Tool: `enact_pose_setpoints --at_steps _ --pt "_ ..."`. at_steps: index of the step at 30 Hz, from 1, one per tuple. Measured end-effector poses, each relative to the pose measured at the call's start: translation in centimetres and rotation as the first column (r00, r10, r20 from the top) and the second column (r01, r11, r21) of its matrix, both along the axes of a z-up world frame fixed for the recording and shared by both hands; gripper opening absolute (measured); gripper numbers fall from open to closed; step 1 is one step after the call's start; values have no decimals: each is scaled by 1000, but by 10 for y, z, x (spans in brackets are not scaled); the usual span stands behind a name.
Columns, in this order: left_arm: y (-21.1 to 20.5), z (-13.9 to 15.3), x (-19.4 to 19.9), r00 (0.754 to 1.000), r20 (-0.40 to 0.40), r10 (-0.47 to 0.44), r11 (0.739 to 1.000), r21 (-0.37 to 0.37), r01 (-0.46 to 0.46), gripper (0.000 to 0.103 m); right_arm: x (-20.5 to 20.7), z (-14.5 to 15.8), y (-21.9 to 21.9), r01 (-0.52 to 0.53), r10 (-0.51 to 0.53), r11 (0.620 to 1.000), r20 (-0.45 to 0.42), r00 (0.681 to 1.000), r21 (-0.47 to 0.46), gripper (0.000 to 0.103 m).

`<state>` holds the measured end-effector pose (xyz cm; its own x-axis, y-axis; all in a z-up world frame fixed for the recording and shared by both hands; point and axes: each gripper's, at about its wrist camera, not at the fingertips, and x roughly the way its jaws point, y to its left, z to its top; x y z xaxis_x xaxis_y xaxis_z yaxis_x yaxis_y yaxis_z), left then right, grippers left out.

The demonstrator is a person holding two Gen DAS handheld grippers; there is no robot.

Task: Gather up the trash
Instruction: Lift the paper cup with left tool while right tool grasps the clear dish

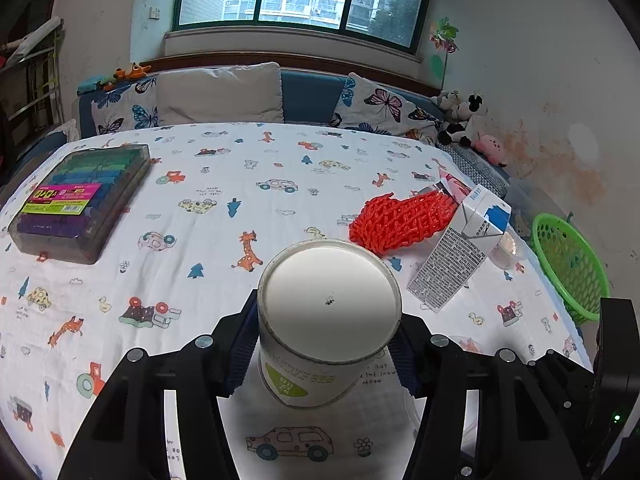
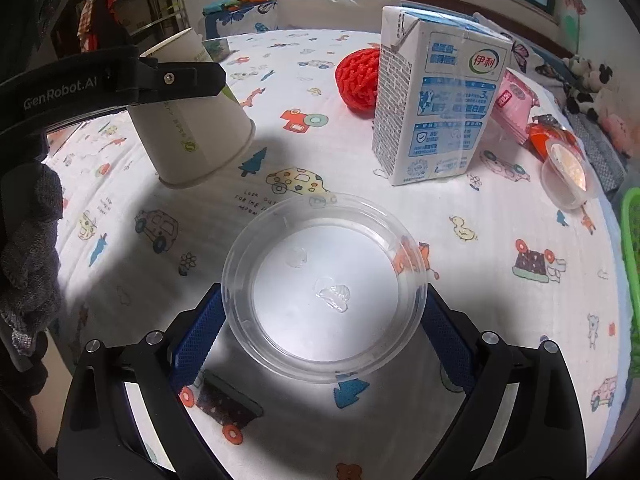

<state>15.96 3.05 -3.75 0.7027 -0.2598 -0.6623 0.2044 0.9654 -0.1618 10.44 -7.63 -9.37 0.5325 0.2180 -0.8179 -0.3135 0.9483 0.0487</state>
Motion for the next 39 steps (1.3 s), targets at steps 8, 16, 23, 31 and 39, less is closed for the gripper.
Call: enact_pose_setpoints --at_steps 8,16,23,31,39 --pt "-6 7 -9 1000 17 -27 1000 -2 27 56 -10 11 -20 29 -29 995 -10 1000 92 92" --pt "-20 18 -19 997 25 -72 997 -16 73 56 -25 32 -47 69 -73 987 24 997 143 92" --pt "-45 33 -29 989 52 -136 990 -23 138 56 -35 56 -93 147 -162 968 60 985 203 92" --pt "-91 48 -31 969 69 -238 971 -8 239 56 -34 77 -165 283 -311 934 104 945 218 92" --pt "-144 57 -22 944 75 -322 947 3 322 56 -23 76 -262 464 -486 866 96 869 186 92"
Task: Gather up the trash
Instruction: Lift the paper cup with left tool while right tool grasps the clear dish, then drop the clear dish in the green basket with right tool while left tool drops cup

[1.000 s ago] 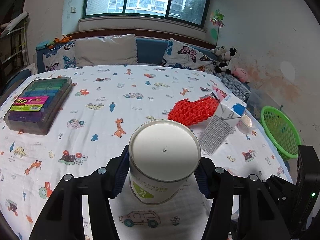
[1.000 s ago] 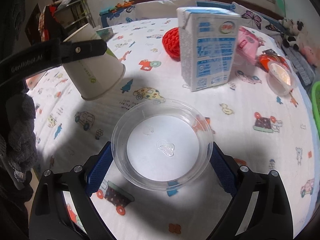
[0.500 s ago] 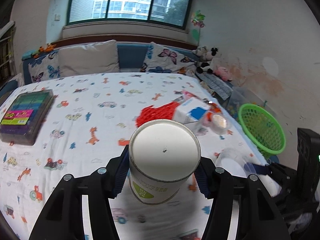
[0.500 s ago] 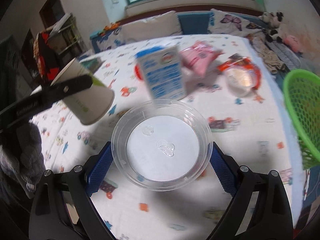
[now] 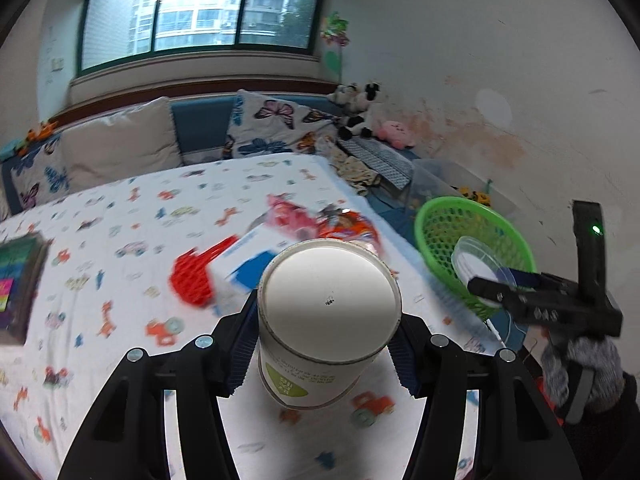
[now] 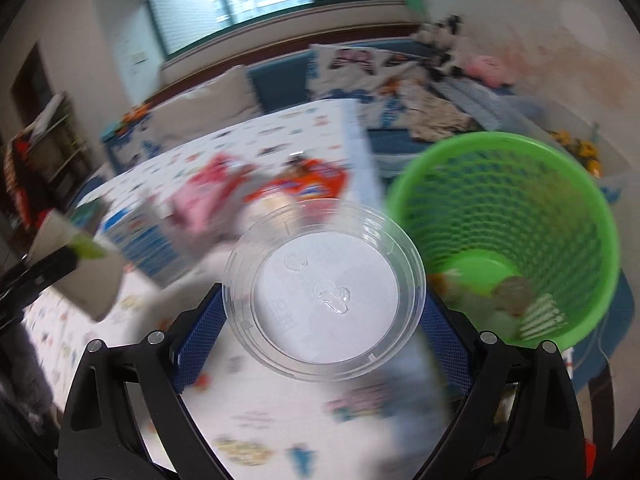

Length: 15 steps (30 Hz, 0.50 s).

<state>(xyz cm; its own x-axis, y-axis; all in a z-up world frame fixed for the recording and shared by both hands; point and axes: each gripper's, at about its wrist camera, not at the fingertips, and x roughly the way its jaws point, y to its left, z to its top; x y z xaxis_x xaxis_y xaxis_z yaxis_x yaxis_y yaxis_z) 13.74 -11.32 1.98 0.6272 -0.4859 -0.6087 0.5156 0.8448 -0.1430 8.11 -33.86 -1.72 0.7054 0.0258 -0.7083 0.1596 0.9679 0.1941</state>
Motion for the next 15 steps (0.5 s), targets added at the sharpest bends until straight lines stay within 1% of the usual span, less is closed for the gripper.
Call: enact_pose_setpoints --at_steps 3,8,12,15 --pt "-23 4 5 999 10 -30 999 11 30 56 6 -5 -32 54 -54 998 -20 998 19 92" --pt "-56 11 16 998 21 -66 998 23 66 56 19 -16 -72 122 -122 993 -49 991 -1 92" --pt "-77 14 26 997 3 -82 997 17 82 56 29 -26 -99 148 -145 988 -72 987 43 93" --pt "-90 17 29 996 7 -92 995 23 92 56 36 -32 -113 156 -150 985 -79 986 78 93"
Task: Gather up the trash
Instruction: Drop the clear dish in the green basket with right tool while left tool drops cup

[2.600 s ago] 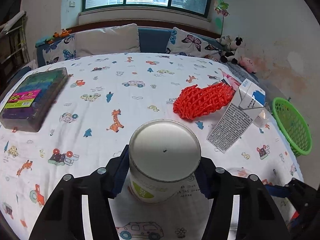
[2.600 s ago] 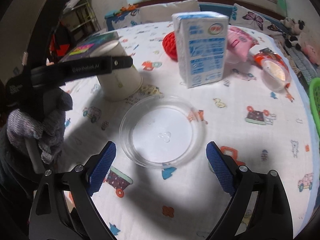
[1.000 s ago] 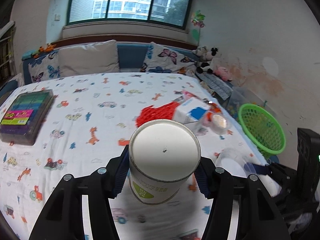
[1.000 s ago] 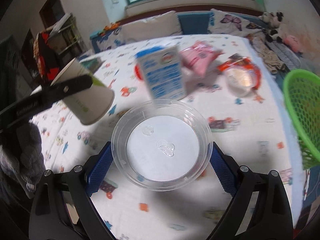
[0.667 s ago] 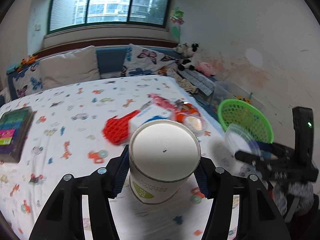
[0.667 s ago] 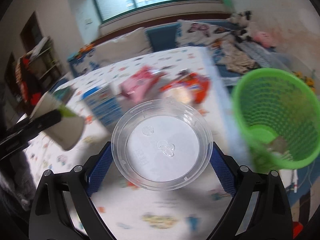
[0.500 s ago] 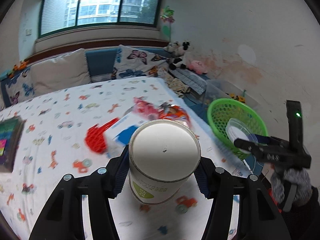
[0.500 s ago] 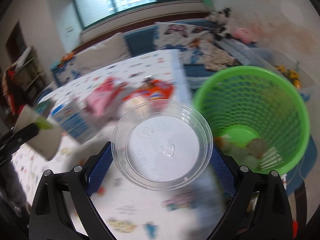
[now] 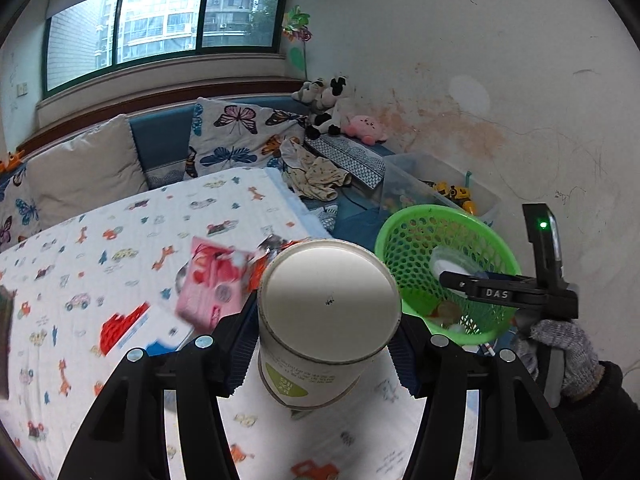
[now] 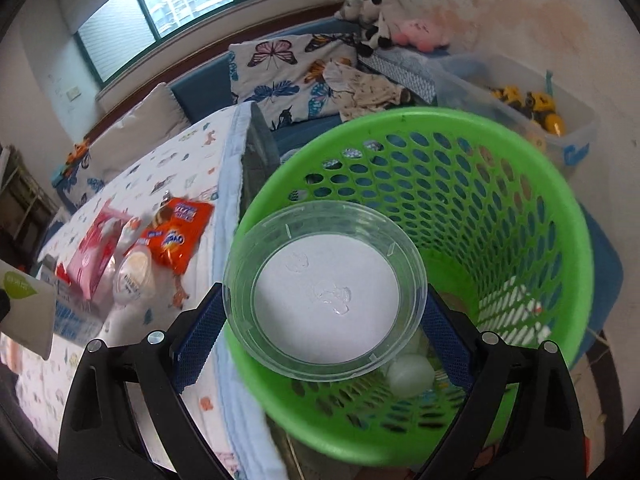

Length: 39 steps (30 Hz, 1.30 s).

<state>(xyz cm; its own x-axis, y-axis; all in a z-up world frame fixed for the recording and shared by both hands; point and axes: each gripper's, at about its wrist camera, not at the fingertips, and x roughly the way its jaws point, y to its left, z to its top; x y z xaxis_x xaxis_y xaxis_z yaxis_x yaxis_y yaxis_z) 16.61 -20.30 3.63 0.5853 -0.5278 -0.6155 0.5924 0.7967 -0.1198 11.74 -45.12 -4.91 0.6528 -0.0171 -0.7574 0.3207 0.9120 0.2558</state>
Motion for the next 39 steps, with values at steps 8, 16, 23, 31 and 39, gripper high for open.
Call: enact_pose_setpoints --at_steps 8,16,23,31,39 --pt "-35 -2 10 999 -2 -41 999 24 41 56 11 -8 -15 20 -20 1000 -2 1000 21 93" --pt "-68 -9 15 996 -16 -86 996 36 86 56 9 -13 -23 26 -26 999 -1 1000 29 93" --pt "-93 -15 19 991 -37 -127 991 44 129 56 -5 1 -29 39 -40 999 36 999 20 93" --pt "-133 -29 25 981 -79 -177 981 68 182 56 -31 20 -32 73 -70 996 63 996 -59 93" --pt "-172 -41 29 970 -116 -212 972 76 221 57 -57 36 -43 113 -106 992 114 988 -50 93"
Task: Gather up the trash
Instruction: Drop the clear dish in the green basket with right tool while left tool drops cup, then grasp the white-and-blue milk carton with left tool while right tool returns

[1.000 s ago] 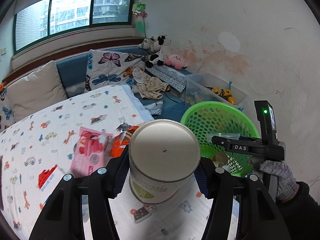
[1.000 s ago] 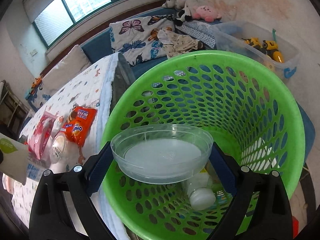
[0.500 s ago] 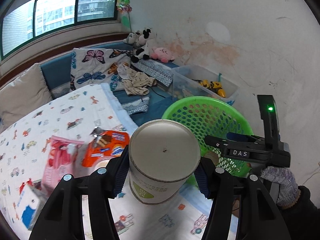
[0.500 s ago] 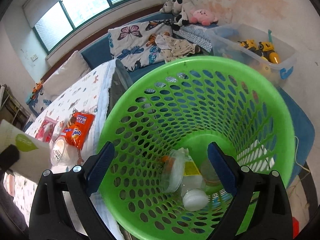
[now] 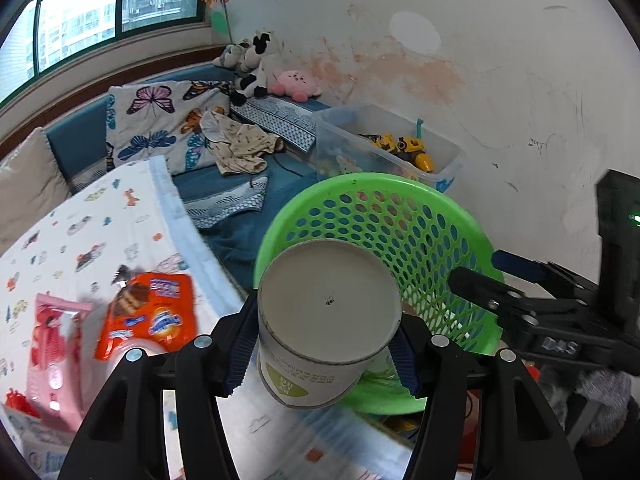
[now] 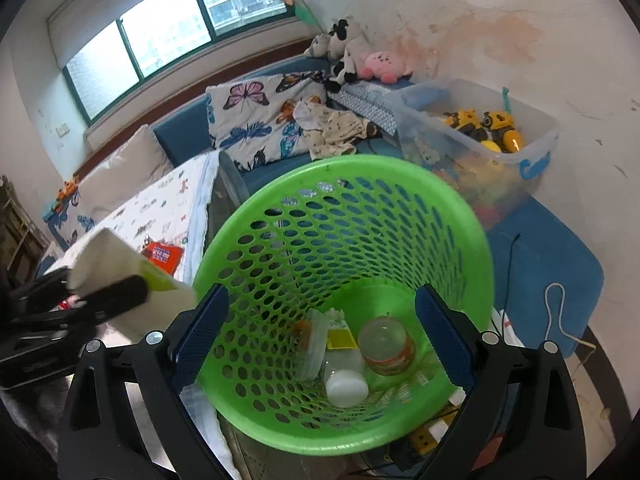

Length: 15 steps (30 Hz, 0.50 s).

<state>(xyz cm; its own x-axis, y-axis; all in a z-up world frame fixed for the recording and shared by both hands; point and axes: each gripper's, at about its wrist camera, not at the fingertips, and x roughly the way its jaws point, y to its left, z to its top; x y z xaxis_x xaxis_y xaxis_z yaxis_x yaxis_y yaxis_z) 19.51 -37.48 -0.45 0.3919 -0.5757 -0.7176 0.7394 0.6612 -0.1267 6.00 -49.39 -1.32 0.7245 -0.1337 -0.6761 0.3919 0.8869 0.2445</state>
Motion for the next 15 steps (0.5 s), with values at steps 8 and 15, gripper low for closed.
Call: enact_pose_setpoints --at_steps 8,15 --pt "-14 -4 -1 999 -33 -25 999 -34 24 66 -12 5 -4 13 -13 1000 20 1000 -1 93" --pt "7 5 -9 1000 -18 -9 998 -61 8 71 -18 7 6 -2 2 1000 38 999 15 93"
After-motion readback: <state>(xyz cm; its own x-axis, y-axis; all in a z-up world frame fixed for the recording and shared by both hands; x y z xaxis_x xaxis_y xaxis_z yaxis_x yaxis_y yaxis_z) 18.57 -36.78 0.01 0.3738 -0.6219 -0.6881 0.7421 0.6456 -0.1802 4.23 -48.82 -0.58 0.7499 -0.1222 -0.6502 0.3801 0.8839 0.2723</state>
